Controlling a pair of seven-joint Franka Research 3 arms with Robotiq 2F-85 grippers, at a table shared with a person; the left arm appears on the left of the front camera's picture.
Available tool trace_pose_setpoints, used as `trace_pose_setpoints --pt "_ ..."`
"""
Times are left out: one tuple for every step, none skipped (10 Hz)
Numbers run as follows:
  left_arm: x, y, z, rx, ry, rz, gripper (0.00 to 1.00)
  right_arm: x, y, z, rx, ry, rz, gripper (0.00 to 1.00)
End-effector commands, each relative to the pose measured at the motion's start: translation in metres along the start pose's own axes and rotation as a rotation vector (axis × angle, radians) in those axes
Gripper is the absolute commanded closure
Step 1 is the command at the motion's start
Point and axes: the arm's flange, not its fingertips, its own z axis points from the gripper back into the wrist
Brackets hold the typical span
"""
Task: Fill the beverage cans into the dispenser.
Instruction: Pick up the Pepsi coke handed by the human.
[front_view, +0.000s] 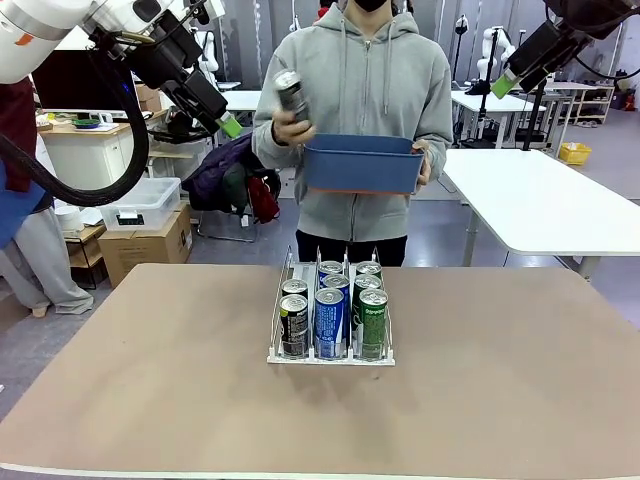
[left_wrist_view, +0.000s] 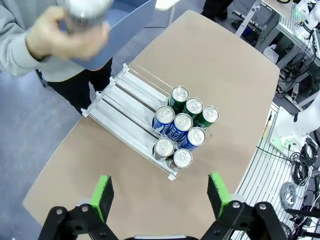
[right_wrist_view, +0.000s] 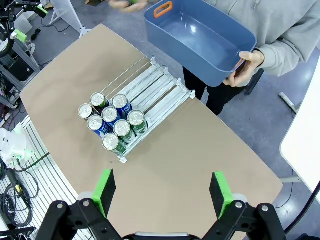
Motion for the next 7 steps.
trace_pose_setpoints --pt "-0.0002 -0.0002 0.0012 -0.012 0.007 -0.001 0.00 -0.0009 0.0000 0.0001 0.020 -0.009 0.007 0.00" --pt "-0.0002 -0.0002 0.0012 -0.012 0.007 -0.001 0.00 -0.0009 0.0000 0.0001 0.020 -0.009 0.007 0.00" --pt "-0.0002 -0.0002 0.0012 -0.012 0.007 -0.001 0.00 -0.0009 0.0000 0.0001 0.020 -0.009 0.007 0.00" --pt "-0.0002 -0.0002 0.0012 -0.012 0.007 -0.001 0.00 -0.0009 0.0000 0.0001 0.020 -0.009 0.007 0.00" --pt "-0.0002 -0.0002 0.0012 -0.012 0.007 -0.001 0.00 -0.0009 0.0000 0.0001 0.020 -0.009 0.007 0.00" --pt "-0.0002 -0.0002 0.0012 -0.012 0.007 -0.001 0.00 -0.0009 0.0000 0.0001 0.020 -0.009 0.007 0.00" --pt "-0.0002 -0.0002 0.0012 -0.012 0.007 -0.001 0.00 -0.0009 0.0000 0.0001 0.020 -0.009 0.007 0.00"
